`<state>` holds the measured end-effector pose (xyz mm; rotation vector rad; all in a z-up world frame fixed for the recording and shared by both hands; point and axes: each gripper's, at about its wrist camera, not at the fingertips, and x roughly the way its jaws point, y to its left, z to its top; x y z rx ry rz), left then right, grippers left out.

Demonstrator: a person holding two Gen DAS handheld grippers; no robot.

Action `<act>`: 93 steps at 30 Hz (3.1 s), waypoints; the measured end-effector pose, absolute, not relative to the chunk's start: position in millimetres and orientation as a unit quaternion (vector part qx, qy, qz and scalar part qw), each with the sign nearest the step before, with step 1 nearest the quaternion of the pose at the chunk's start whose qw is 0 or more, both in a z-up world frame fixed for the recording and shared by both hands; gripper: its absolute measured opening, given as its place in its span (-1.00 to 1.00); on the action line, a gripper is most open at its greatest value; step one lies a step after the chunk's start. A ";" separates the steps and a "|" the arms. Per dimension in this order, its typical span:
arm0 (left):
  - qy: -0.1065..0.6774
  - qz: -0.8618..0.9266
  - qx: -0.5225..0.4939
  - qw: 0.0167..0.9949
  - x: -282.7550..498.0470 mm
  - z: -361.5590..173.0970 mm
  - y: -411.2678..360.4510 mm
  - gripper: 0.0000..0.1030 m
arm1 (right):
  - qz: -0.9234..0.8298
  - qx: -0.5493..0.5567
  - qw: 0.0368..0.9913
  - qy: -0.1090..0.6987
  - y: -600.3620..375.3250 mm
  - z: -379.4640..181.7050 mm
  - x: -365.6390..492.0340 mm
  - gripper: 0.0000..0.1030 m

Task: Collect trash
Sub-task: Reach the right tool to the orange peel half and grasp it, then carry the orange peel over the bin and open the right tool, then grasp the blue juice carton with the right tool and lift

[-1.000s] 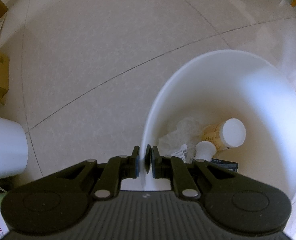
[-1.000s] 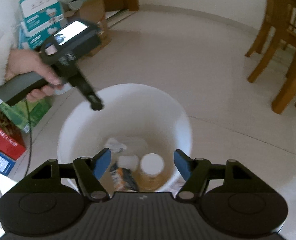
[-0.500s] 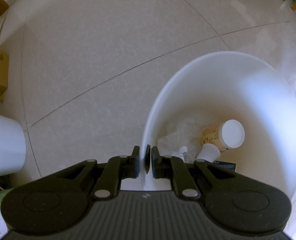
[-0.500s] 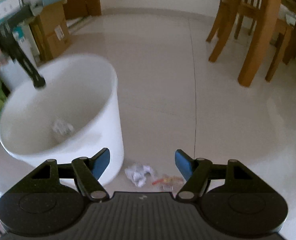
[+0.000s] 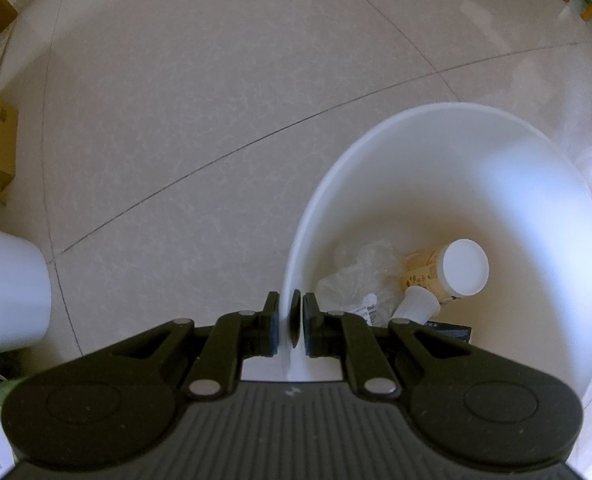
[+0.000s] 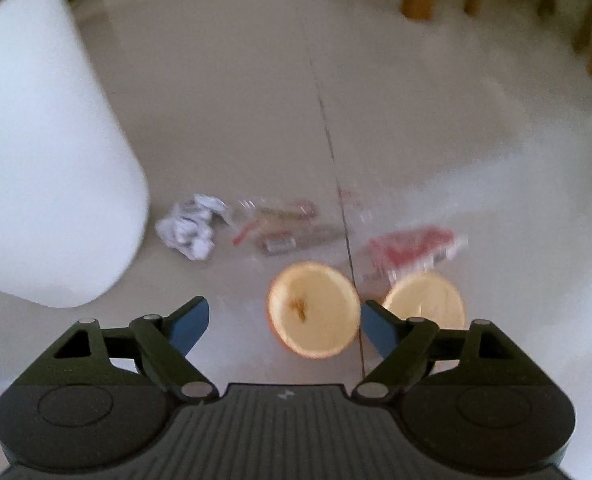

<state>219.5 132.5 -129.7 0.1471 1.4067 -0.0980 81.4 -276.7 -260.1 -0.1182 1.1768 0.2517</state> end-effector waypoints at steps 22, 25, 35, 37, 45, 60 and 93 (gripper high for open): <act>0.648 -0.049 0.062 0.758 221.4 -127.7 136.8 -0.82 | 0.019 0.071 0.777 0.625 -293.1 -346.4 116.5 0.78; 0.648 -0.050 0.061 0.758 221.2 -127.4 136.8 -0.82 | 0.010 0.078 0.777 0.625 -293.6 -348.5 119.2 0.77; 0.648 -0.050 0.061 0.758 221.4 -127.0 137.2 -0.82 | -0.001 0.057 0.771 0.634 -294.3 -337.9 123.4 0.43; 0.648 -0.050 0.062 0.757 221.5 -126.9 137.1 -0.82 | 0.002 0.059 0.770 0.635 -295.5 -329.3 122.7 0.41; 0.649 -0.051 0.064 0.756 222.8 -126.6 136.0 -0.82 | 0.026 0.026 0.777 0.628 -288.0 -263.7 115.1 0.40; 0.647 -0.054 0.067 0.757 222.6 -126.6 135.9 -0.82 | 0.176 -0.040 0.803 0.569 -217.3 -65.8 91.0 0.40; 0.649 -0.061 0.073 0.755 222.2 -129.8 133.7 -0.82 | 0.262 -0.068 0.835 0.479 -134.2 -11.1 91.3 0.94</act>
